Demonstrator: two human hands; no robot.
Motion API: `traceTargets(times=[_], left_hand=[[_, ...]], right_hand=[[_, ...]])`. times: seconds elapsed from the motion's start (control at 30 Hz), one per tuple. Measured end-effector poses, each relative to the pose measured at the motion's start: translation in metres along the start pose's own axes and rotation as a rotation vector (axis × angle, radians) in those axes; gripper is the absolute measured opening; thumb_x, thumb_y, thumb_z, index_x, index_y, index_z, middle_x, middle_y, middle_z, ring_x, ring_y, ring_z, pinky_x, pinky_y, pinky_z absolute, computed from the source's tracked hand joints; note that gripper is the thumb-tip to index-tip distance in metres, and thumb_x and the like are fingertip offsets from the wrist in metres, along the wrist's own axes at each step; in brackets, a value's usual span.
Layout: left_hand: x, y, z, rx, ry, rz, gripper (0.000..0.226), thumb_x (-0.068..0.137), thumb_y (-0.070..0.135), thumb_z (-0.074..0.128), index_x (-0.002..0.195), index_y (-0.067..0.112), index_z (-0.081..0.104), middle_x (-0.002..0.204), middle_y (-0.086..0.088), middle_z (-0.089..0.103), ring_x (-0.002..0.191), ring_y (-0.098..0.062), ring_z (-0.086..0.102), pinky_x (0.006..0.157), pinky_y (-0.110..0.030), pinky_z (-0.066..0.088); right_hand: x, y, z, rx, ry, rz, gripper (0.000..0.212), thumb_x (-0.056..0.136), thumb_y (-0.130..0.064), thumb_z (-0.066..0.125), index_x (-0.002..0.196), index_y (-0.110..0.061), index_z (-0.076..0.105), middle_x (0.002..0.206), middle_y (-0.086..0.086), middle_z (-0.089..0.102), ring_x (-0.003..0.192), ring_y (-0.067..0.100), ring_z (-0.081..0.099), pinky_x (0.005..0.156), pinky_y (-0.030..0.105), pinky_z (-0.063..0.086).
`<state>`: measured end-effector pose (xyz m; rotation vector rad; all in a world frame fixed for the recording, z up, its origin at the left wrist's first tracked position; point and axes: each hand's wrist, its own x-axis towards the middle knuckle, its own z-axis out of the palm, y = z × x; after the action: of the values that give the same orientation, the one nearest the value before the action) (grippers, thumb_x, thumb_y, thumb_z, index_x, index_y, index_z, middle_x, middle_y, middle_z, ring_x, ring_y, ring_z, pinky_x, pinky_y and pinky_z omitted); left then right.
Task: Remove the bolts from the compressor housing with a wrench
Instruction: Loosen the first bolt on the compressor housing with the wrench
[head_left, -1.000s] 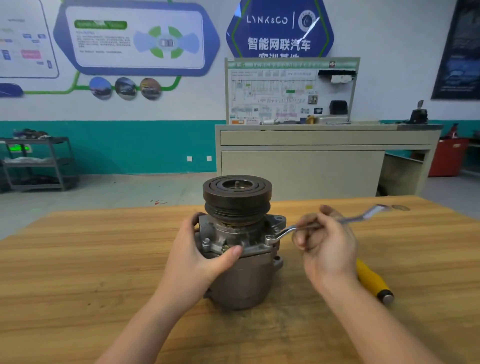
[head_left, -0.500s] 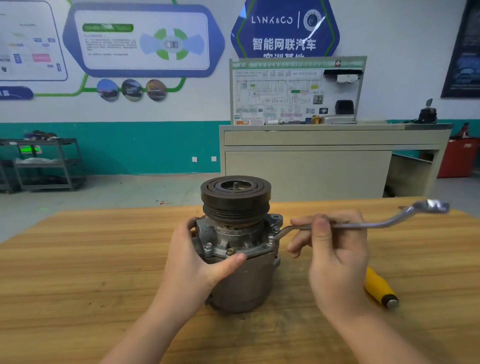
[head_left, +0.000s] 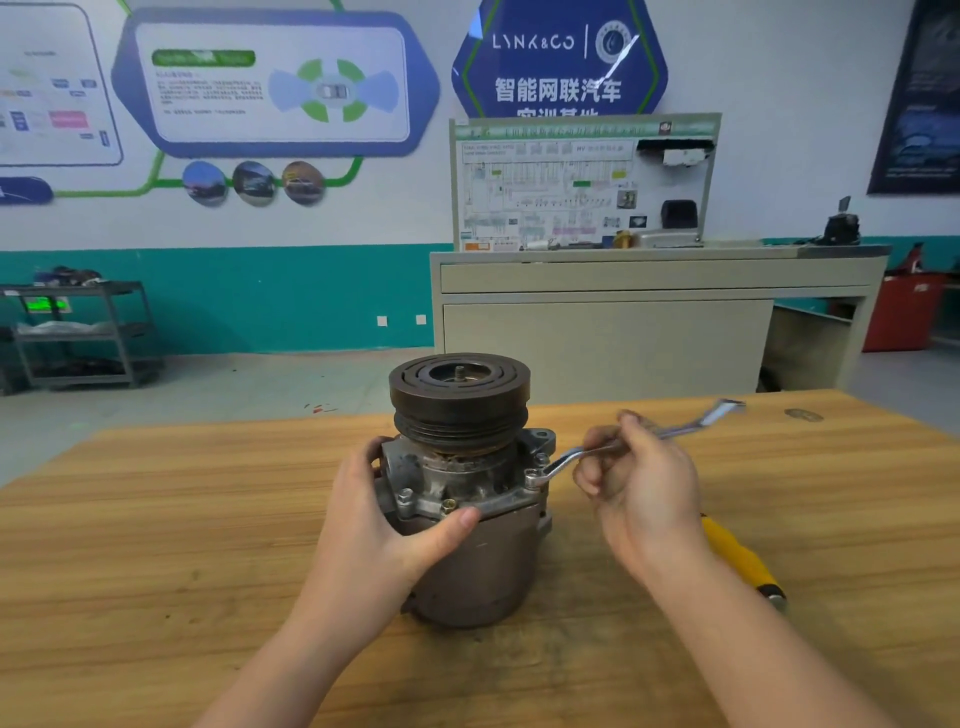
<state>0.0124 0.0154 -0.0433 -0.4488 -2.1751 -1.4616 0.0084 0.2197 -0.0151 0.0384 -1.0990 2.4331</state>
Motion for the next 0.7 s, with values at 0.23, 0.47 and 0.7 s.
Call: traceTargets(times=[0.23, 0.47, 0.7], left_hand=[[0.000, -0.004, -0.001, 0.008, -0.026, 0.001, 0.093, 0.047, 0.073, 0.073, 0.125, 0.045, 0.031, 0.121, 0.029, 0.044, 0.110, 0.017, 0.044, 0.084, -0.013, 0.039], [0.001, -0.005, -0.003, 0.036, -0.024, 0.005, 0.113, 0.042, 0.084, 0.068, 0.136, 0.033, 0.033, 0.119, 0.030, 0.042, 0.108, 0.020, 0.043, 0.083, -0.011, 0.038], [0.000, -0.004, -0.002, 0.056, -0.022, 0.020, 0.106, 0.049, 0.075, 0.071, 0.137, 0.026, 0.037, 0.124, 0.015, 0.050, 0.111, 0.007, 0.049, 0.085, -0.012, 0.039]], right_hand=[[-0.002, -0.007, -0.003, 0.025, -0.011, -0.175, 0.020, 0.106, -0.020, 0.029, 0.095, -0.012, 0.044, 0.066, 0.006, 0.070, 0.049, 0.016, 0.062, 0.047, 0.024, 0.051], [-0.032, -0.003, -0.001, -0.459, -0.366, -0.766, 0.013, 0.101, -0.036, 0.041, 0.094, -0.040, 0.051, 0.082, 0.003, 0.064, 0.057, 0.015, 0.063, 0.053, 0.028, 0.052], [-0.041, 0.015, -0.006, -0.904, -0.606, -1.395, 0.024, 0.100, -0.029, 0.046, 0.089, -0.010, 0.054, 0.080, 0.010, 0.066, 0.073, 0.012, 0.057, 0.067, 0.016, 0.046]])
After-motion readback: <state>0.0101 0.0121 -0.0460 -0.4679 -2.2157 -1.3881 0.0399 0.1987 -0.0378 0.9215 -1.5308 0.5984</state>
